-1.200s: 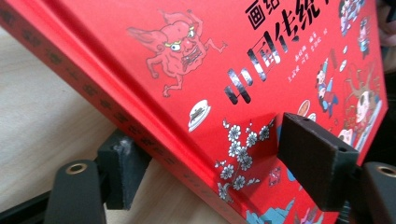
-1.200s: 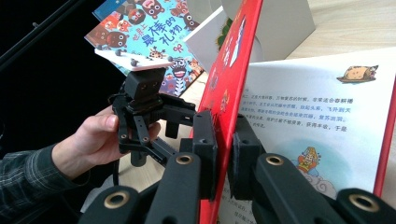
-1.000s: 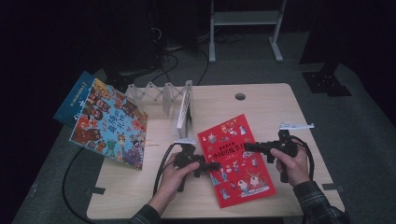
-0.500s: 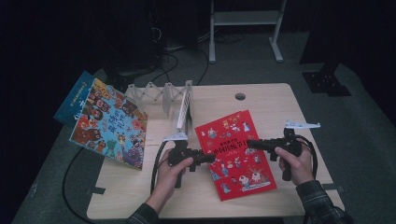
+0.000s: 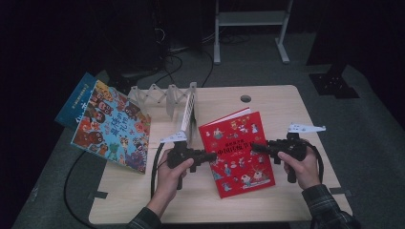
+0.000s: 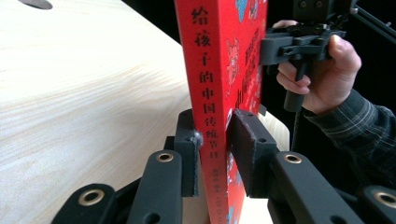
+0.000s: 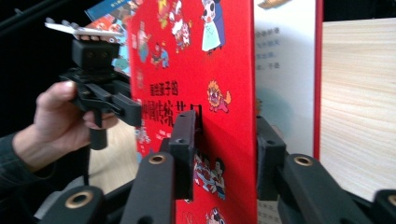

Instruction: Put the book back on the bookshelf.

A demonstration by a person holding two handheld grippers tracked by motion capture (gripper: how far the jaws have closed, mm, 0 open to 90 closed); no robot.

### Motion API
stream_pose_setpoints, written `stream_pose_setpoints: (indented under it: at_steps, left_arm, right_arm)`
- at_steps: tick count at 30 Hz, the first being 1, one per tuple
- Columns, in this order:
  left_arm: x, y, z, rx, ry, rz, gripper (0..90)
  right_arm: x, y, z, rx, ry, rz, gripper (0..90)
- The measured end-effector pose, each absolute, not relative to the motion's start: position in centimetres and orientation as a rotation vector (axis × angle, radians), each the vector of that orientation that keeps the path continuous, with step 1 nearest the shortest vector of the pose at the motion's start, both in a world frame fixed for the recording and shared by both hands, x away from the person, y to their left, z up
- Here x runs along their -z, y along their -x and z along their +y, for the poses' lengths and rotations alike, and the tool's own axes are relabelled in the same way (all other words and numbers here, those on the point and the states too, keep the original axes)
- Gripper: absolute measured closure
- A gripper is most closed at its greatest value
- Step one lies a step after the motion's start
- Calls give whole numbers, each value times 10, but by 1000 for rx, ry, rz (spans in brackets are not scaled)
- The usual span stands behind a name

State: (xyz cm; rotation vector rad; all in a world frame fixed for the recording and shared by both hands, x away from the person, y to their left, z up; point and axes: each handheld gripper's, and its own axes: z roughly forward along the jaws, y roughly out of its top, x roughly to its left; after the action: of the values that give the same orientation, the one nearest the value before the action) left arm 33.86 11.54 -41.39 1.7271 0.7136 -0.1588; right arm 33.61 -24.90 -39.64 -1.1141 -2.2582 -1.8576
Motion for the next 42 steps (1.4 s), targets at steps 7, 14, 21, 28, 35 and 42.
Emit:
stream_pose_setpoints:
  at_steps: [7,14,21,28,35,42]
  left_arm:
    - [405,-334,115,157,-1732,679,759]
    - [397,-330,116,152,-1709,655,787]
    - [394,-331,121,143,-1689,671,793]
    - [393,-333,127,137,-1664,695,796]
    - [388,-332,134,114,-1664,709,796]
    - [383,-332,142,93,-1665,727,796]
  right_arm:
    - [398,-337,-246,1845,1138,-2315,566]
    - [398,-337,-244,1844,1156,-2359,530]
    - [397,-336,-243,1822,1162,-2408,507]
    - [400,-336,-246,1821,1202,-2469,438]
    - [409,-341,-258,1777,1325,-2564,315]
    - [430,-349,-268,1550,1517,-2685,256]
